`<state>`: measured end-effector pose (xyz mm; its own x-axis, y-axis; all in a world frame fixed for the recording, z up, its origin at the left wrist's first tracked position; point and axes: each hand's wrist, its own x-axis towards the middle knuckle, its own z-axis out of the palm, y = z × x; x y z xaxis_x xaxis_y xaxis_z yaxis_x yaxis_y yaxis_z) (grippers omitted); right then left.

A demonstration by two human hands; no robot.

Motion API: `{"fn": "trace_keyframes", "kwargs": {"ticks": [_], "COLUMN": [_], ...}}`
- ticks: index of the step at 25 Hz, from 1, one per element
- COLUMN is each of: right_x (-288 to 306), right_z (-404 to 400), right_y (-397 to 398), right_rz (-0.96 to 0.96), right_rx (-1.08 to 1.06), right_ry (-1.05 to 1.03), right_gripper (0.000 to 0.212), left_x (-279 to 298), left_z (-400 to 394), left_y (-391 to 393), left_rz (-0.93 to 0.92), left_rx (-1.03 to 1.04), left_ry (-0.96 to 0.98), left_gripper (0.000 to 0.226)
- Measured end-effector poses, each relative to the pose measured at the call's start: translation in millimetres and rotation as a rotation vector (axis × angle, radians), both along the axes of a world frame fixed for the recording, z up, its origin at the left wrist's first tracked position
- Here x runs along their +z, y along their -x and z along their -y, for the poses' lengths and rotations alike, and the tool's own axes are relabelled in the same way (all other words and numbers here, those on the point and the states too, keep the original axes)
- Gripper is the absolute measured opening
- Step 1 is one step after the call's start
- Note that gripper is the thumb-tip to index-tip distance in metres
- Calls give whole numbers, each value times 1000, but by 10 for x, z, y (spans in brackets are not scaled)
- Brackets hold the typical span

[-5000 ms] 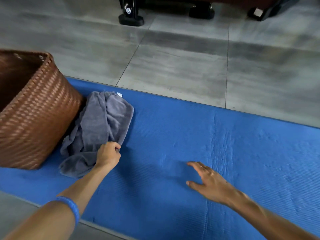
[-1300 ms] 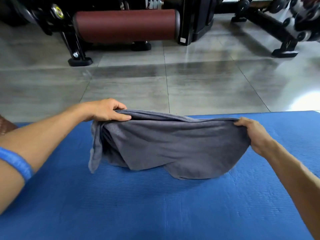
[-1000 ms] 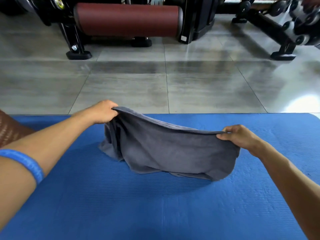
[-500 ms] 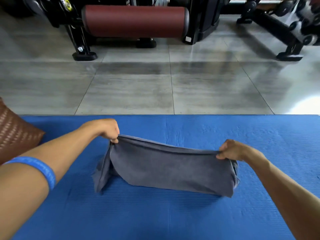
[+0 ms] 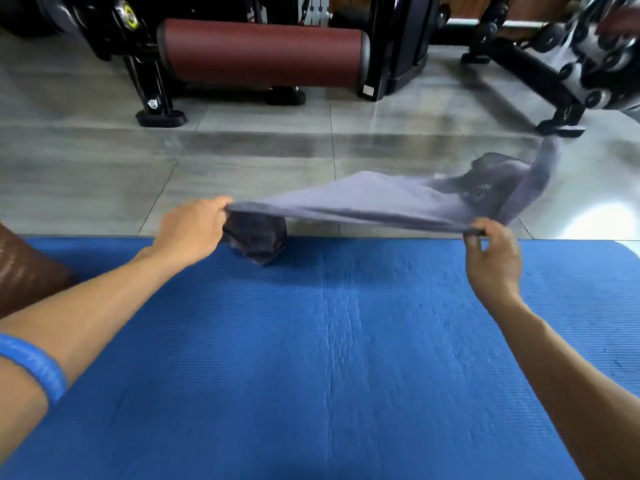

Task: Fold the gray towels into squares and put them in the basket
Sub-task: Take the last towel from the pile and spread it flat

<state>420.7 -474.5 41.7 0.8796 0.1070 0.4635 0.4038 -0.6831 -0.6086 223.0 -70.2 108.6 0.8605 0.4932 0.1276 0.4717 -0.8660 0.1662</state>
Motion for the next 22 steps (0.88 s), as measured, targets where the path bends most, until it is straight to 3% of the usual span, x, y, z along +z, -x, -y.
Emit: {"fn": "trace_keyframes", "kwargs": {"ticks": [3, 6, 9, 11, 14, 17, 20, 22], "right_x": [-552, -869, -974, -973, -968, -1033, -1160, -1191], "right_z": [228, 427, 579, 696, 827, 571, -29, -453], "right_y": [278, 562, 726, 761, 831, 938, 1111, 1315], "right_rz": [-201, -468, -502, -531, -737, -715, -561, -624], "right_rx": [-22, -70, -7, -7, -54, 113, 451, 687], "right_ry": [403, 792, 1081, 1244, 1432, 1435, 1207, 990], "right_gripper": [9, 18, 26, 29, 35, 32, 23, 24], "left_x": [-349, -786, -1278, -1493, -1604, -1676, -1764, -1814], "left_z": [45, 275, 558, 686, 839, 864, 675, 509], "left_y": [251, 497, 640, 691, 764, 812, 824, 866], "left_rz": [-417, -474, -520, -589, -726, -642, -389, -347], "left_rx": [-178, -351, -412, -418, -483, -418, -11, 233], "left_ry": [-159, -110, -70, 84, 396, 498, 390, 414], "left_gripper": [19, 18, 26, 22, 22, 13, 10, 19]}}
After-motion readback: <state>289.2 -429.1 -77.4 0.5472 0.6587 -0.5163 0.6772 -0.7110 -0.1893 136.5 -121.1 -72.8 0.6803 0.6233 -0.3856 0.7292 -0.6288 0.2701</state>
